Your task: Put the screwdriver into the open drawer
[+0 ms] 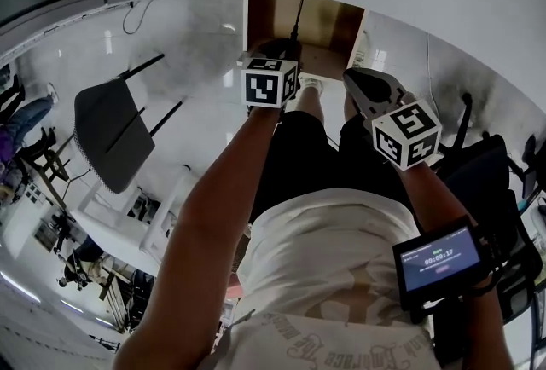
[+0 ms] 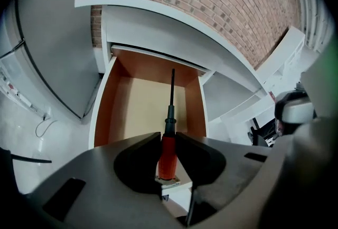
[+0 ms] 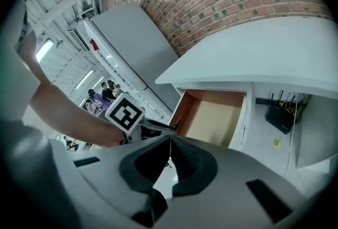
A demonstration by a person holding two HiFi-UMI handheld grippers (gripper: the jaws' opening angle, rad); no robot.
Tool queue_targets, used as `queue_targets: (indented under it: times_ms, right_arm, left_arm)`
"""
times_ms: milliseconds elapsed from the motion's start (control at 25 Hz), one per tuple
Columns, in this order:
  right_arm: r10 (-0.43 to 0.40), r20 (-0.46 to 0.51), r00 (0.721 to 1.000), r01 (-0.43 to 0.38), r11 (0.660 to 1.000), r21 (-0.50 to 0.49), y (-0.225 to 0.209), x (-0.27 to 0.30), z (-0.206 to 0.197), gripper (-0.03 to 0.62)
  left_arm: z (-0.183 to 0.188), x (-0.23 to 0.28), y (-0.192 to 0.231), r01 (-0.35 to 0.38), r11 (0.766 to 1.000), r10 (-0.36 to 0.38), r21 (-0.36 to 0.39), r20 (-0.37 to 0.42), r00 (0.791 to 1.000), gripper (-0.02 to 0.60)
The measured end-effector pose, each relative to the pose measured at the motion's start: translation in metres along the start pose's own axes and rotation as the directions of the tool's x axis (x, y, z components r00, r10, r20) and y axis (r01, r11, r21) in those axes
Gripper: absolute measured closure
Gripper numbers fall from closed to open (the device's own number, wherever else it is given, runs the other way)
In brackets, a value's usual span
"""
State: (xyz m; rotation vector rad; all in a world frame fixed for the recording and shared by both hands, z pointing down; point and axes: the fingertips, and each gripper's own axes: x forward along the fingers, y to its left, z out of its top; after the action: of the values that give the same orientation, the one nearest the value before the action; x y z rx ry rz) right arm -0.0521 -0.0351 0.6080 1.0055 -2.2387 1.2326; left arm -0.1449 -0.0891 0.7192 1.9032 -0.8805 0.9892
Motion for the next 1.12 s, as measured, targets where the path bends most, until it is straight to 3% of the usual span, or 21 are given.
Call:
queue_targets:
  times_ms: [440,680,1120]
  right_arm:
    - [0.042,0.026,0.999,-0.044,0.996,0.073,-0.057,0.060,-0.077,0.571]
    - [0.002,0.058,0.998,-0.007,0.995,0.096,-0.067,0.057,-0.071,0.571]
    - [-0.018,0.051,0.999,0.012,0.994,0.107,-0.068,0.052,-0.074,0.571]
  left_arm:
    - [-0.036,0.104,0.027,-0.007,0.999,0.006,-0.046,-0.030,1.000,0.483]
    - [-0.025,0.109,0.033,-0.029,0.999,0.028,-0.031,-0.027,0.999,0.483]
    - [0.001,0.134,0.025,-0.016,0.998,0.019,0.066,-0.044,0.999,0.483]
